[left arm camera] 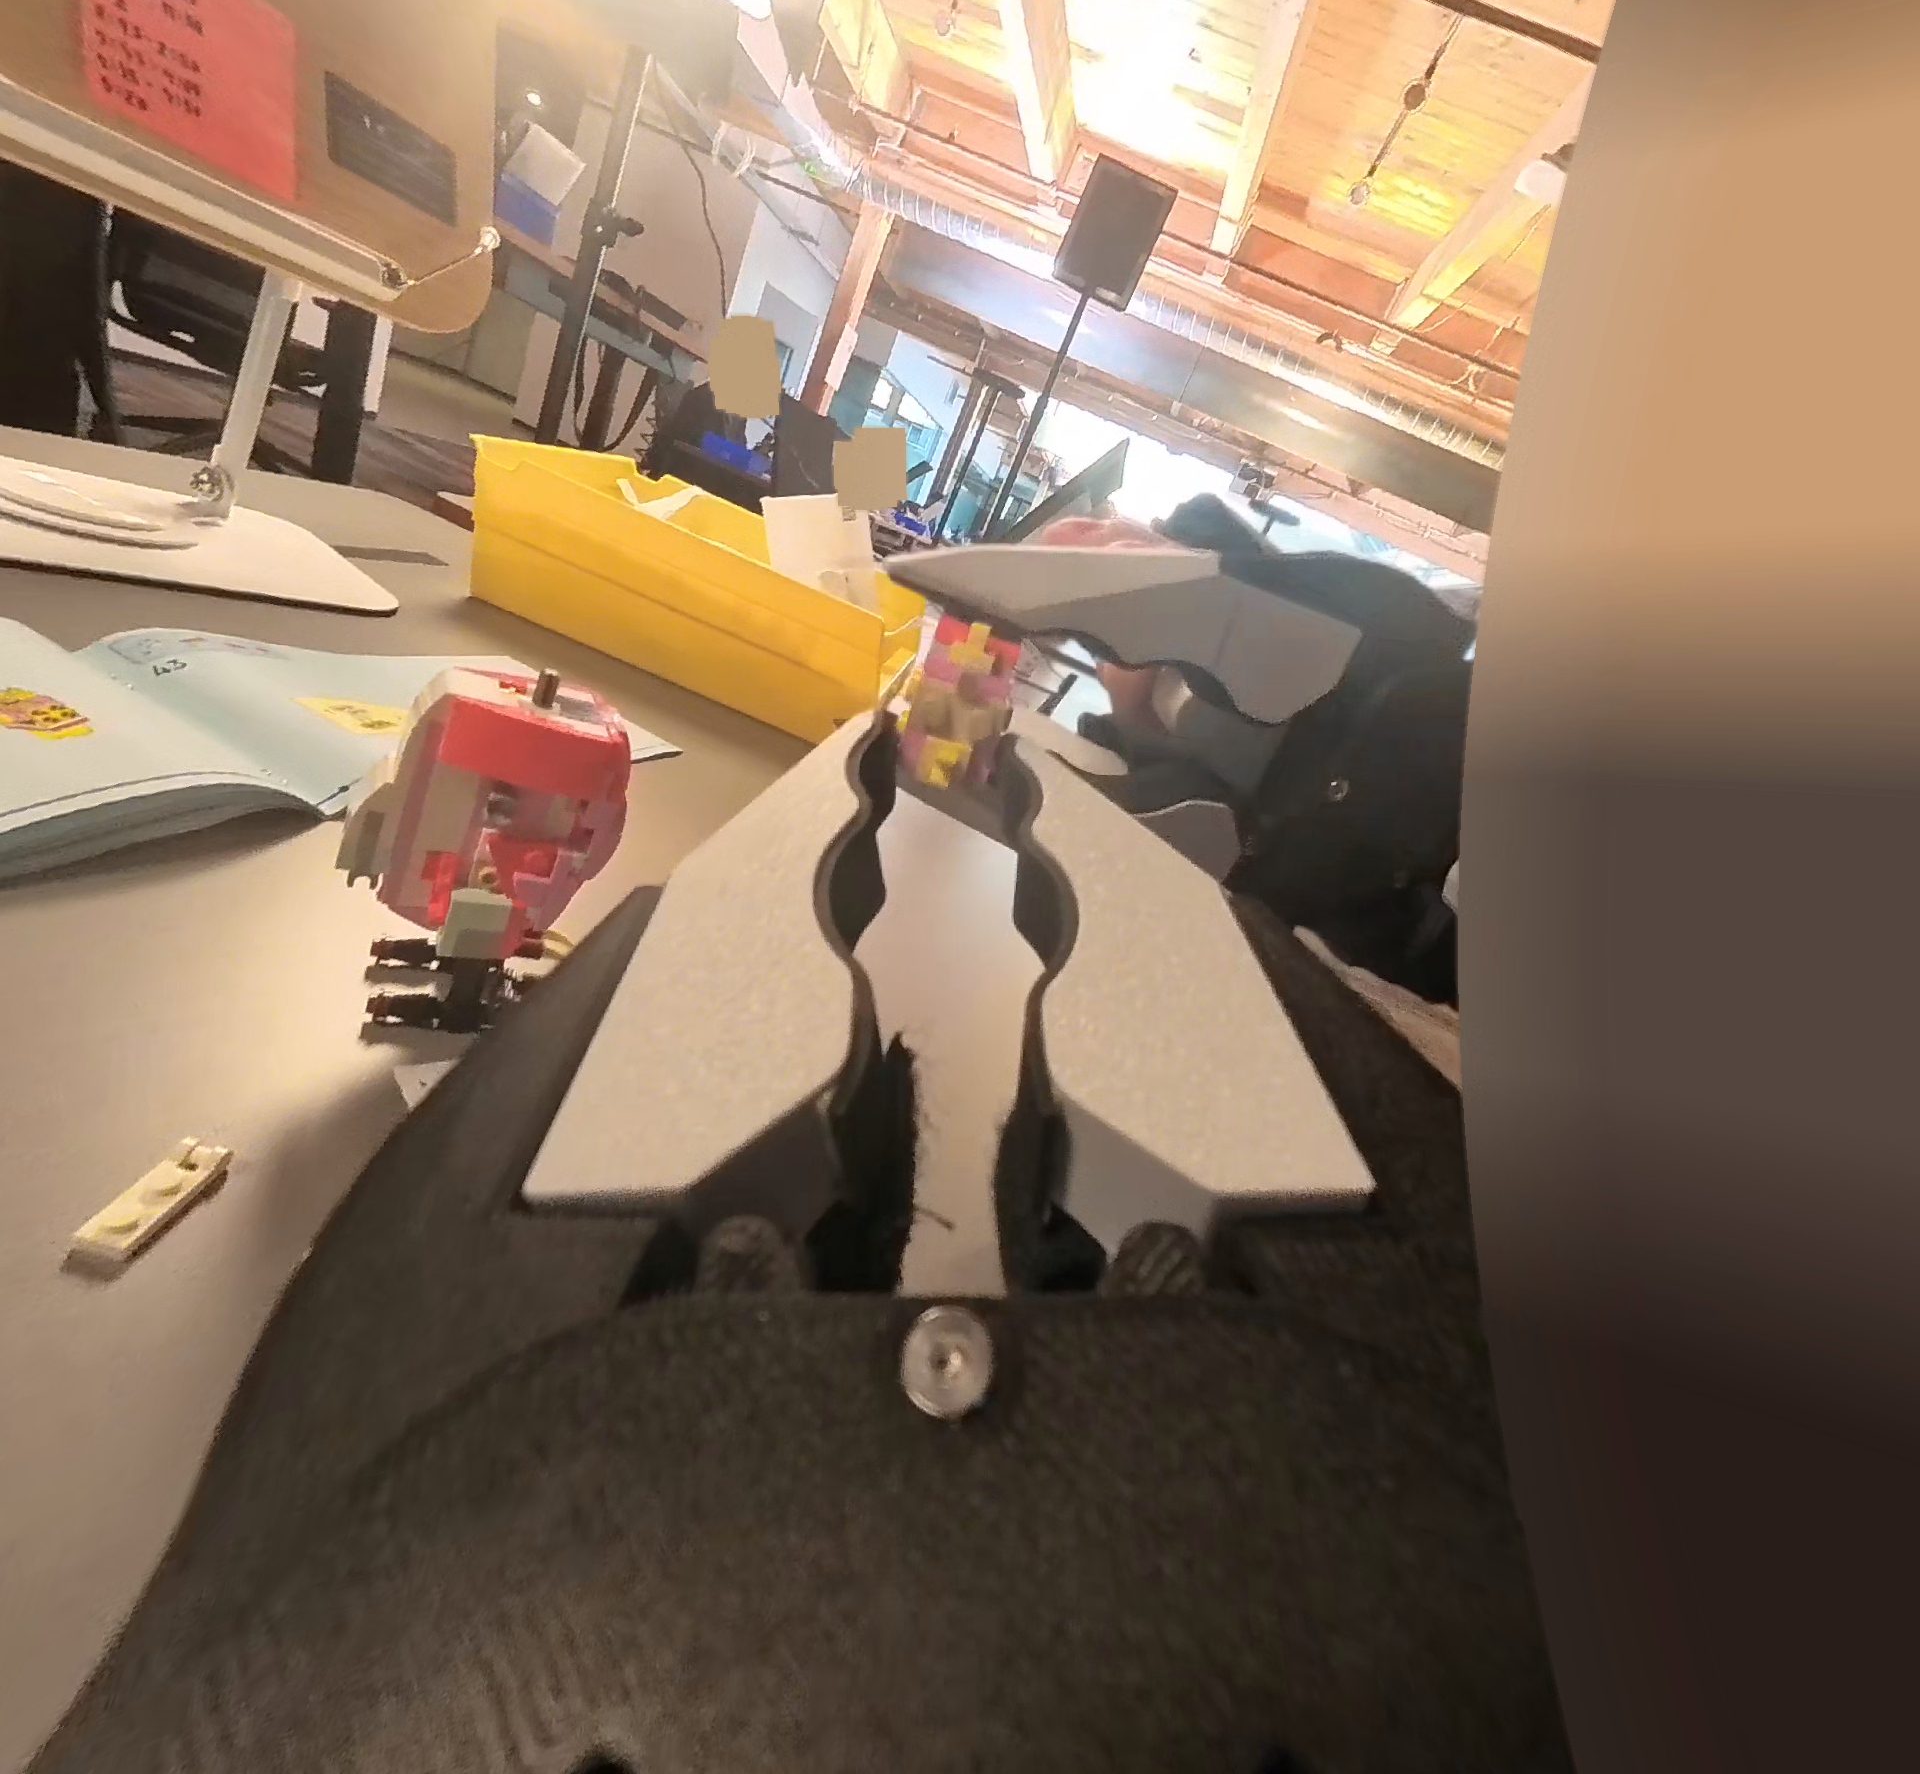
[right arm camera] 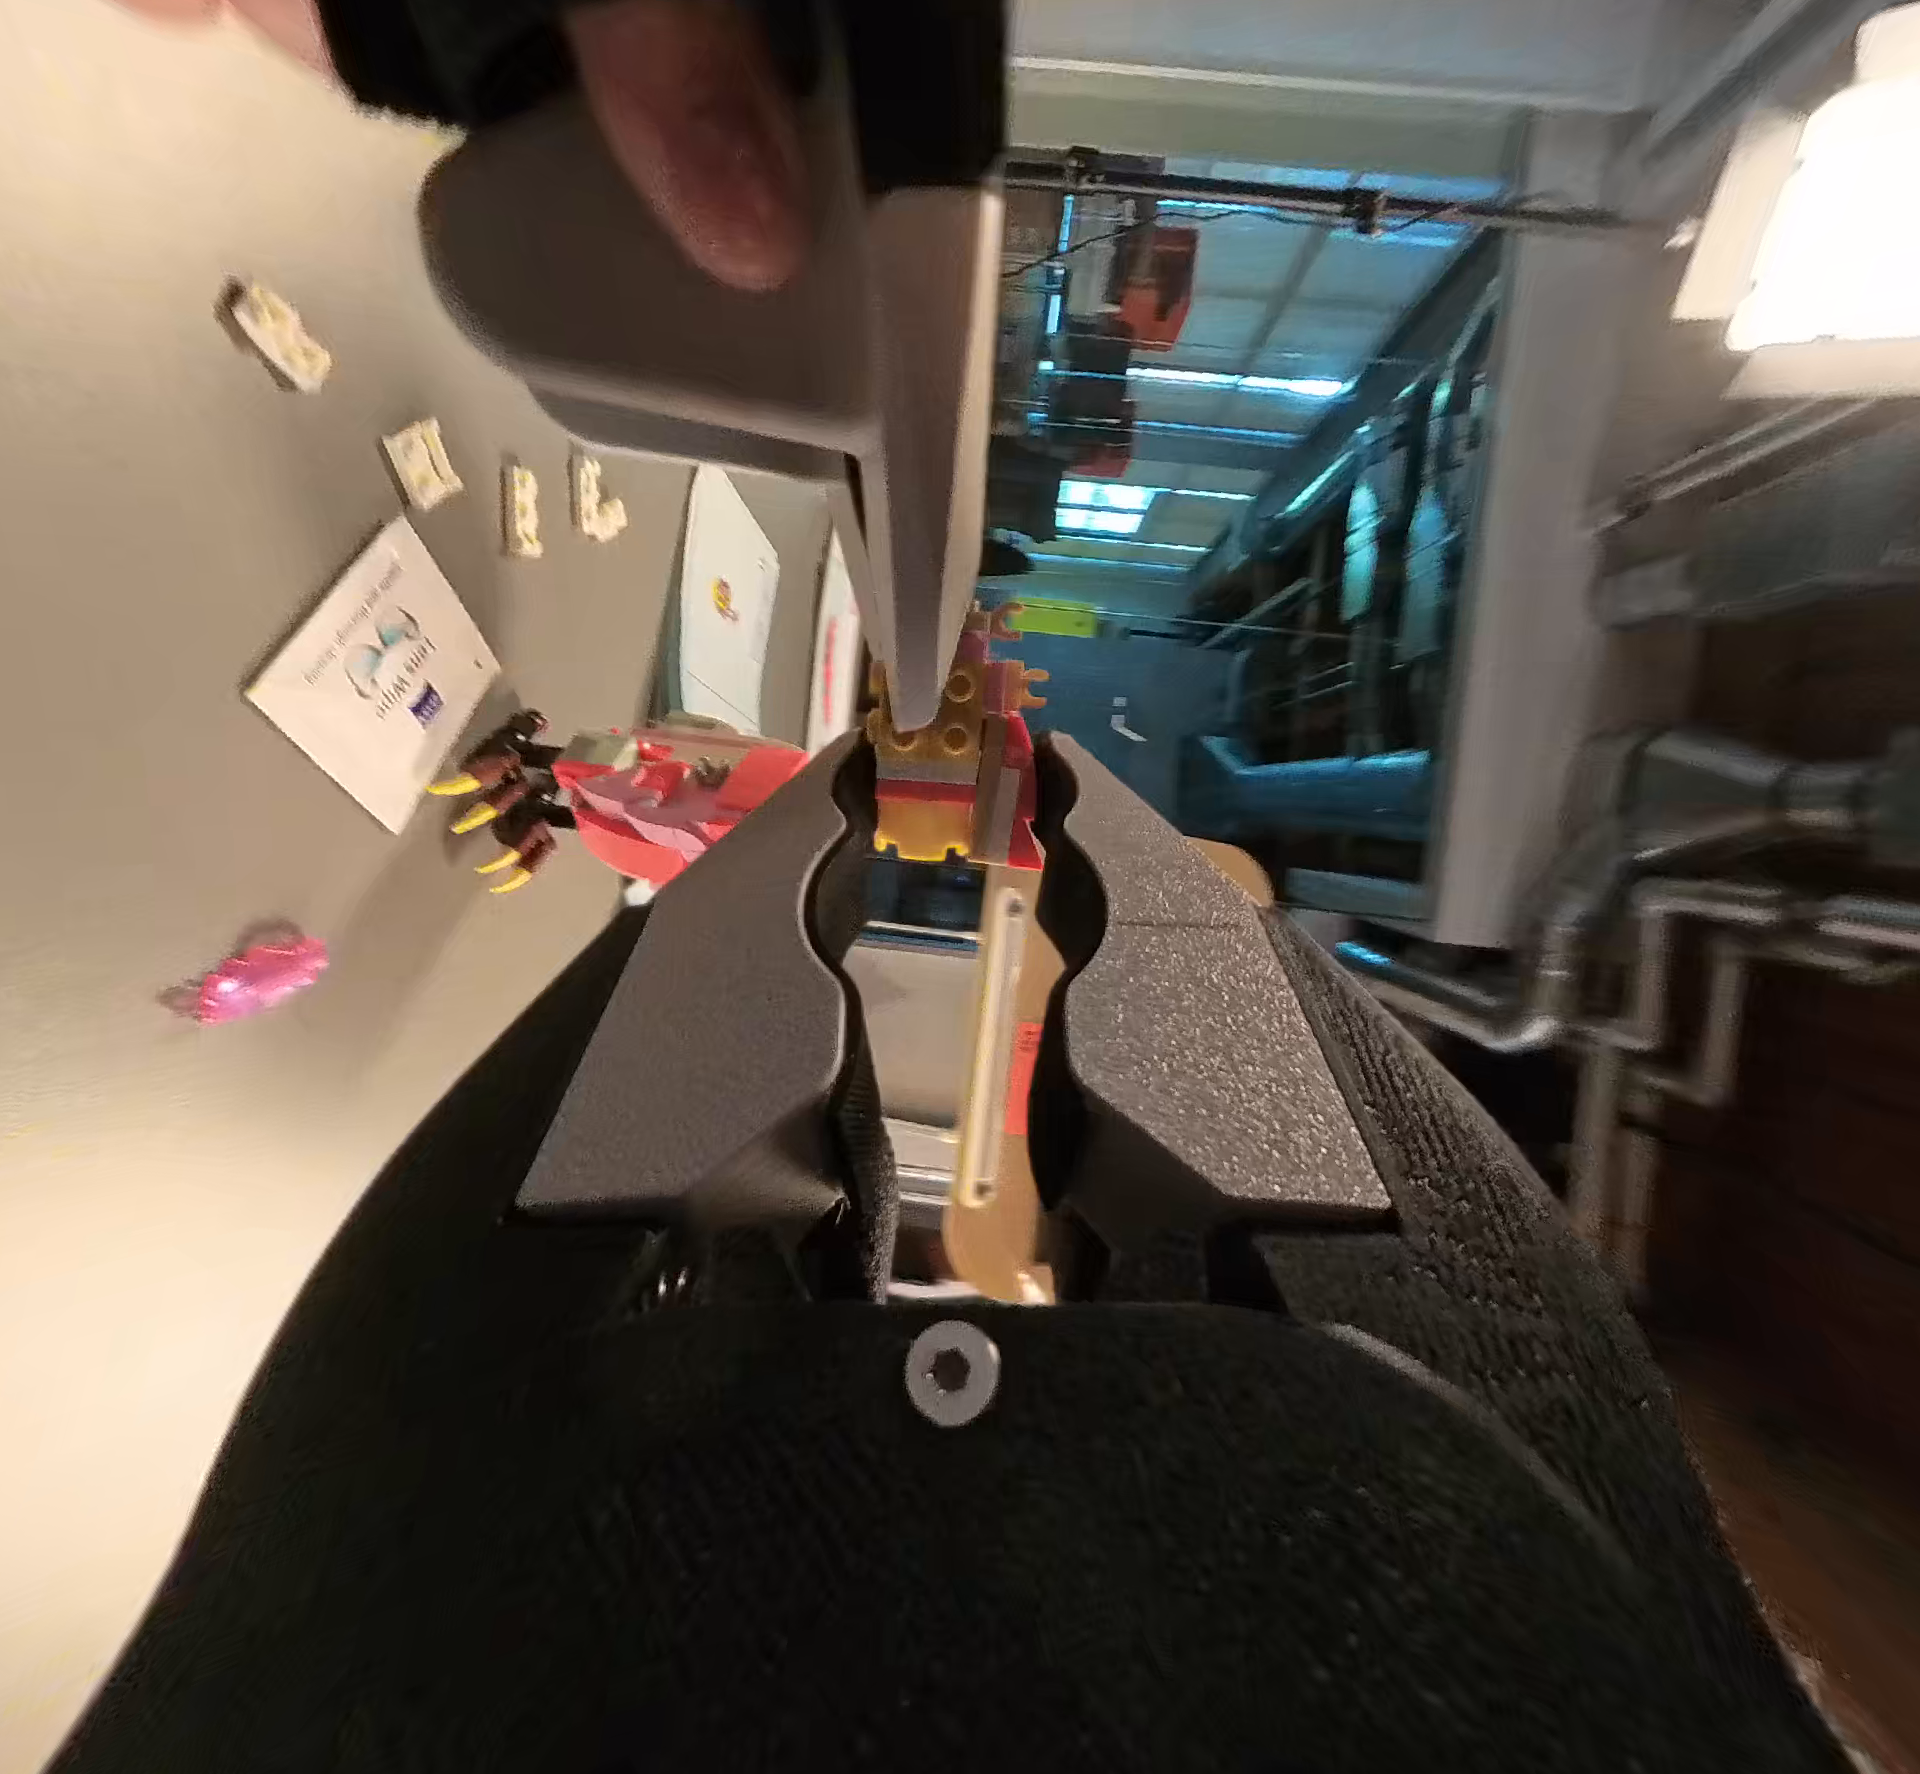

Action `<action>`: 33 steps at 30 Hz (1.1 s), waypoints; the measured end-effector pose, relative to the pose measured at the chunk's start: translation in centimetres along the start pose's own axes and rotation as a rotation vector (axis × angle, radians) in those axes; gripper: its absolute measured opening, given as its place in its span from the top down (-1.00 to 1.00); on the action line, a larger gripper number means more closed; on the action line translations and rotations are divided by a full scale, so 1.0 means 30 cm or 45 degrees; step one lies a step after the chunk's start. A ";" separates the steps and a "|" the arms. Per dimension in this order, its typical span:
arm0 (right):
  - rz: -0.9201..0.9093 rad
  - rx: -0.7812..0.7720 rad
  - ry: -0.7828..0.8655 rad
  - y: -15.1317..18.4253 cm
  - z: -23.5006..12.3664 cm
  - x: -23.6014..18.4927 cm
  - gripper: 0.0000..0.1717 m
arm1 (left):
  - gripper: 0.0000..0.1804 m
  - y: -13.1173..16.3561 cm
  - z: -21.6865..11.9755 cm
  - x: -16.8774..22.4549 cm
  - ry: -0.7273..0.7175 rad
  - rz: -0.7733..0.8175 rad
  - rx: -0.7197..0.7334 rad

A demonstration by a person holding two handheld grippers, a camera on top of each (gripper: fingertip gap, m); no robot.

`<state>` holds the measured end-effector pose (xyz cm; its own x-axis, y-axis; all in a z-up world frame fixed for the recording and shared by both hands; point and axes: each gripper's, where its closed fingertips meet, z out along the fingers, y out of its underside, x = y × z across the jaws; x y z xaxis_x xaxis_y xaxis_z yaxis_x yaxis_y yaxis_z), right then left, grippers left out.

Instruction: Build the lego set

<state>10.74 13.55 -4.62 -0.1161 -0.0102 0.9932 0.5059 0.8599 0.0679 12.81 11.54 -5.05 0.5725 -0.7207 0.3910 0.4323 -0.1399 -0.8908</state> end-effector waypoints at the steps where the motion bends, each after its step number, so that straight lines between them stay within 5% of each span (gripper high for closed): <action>1: -0.018 -0.001 0.012 0.001 0.001 -0.002 0.68 | 0.81 0.002 0.001 -0.002 -0.006 -0.001 -0.005; 15: 0.479 0.037 -0.297 0.014 -0.004 -0.077 0.68 | 0.80 0.033 0.021 -0.014 -0.026 -0.041 -0.089; 25: 0.072 -0.080 -0.070 0.036 0.013 -0.076 0.67 | 0.81 0.055 0.030 -0.039 -0.089 -0.158 -0.140; 33: 0.039 -0.065 -0.031 0.046 0.016 -0.087 0.68 | 0.81 0.070 0.037 -0.049 -0.121 -0.165 -0.176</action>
<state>11.32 15.02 -7.16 -0.1200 0.0288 0.9924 0.5525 0.8324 0.0427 13.64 13.07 -7.24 0.5844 -0.6239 0.5188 0.4109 -0.3238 -0.8522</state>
